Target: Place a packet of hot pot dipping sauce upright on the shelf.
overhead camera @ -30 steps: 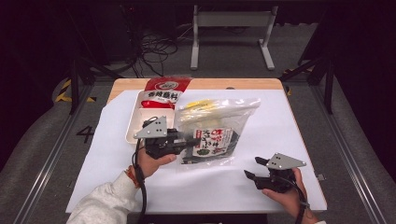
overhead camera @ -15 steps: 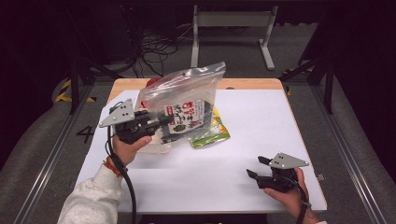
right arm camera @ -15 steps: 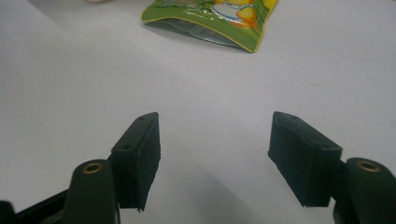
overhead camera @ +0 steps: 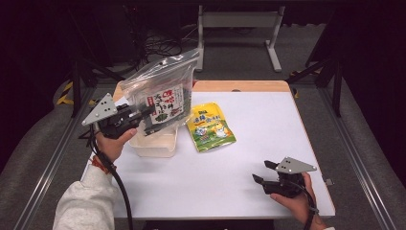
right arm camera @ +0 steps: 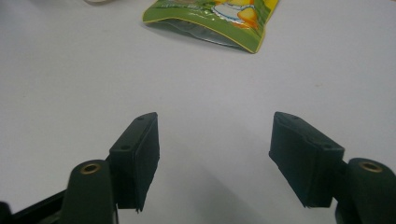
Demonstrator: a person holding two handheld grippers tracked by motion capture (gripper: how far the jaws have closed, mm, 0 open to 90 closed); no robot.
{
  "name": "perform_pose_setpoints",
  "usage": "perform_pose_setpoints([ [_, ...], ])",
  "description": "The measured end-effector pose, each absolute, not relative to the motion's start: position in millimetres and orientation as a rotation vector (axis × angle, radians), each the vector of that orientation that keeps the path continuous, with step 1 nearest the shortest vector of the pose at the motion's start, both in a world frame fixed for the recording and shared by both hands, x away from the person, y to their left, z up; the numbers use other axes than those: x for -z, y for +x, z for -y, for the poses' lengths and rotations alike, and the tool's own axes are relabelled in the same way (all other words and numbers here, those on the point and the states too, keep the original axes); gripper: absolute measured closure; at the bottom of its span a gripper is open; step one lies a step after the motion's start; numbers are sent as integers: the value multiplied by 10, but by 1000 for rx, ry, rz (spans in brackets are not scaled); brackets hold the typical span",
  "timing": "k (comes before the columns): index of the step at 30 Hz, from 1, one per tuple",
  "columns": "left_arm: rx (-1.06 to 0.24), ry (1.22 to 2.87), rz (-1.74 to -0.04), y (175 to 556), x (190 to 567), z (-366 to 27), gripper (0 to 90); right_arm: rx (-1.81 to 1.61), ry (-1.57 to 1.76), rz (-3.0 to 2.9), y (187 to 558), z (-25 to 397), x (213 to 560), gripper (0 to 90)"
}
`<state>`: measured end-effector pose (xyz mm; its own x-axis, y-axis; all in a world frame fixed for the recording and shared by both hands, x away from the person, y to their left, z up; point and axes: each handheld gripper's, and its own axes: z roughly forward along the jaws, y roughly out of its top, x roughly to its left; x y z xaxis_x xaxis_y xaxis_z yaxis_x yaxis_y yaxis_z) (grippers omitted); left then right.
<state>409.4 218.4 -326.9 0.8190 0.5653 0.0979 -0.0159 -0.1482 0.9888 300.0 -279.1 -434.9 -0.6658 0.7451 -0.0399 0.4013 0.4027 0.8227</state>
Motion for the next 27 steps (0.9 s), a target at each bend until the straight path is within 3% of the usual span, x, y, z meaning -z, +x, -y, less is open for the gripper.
perform_pose_setpoints([
  [13, -624, 1733, -546, 4310, 3485, -2256, 784, -1160, 985, -2266, 3002, 2787, 4358, 314],
  [27, -589, 1756, -581, 4412, 3623, -2289, 784, -1153, 983, -2278, 2996, 2773, 4371, 301],
])
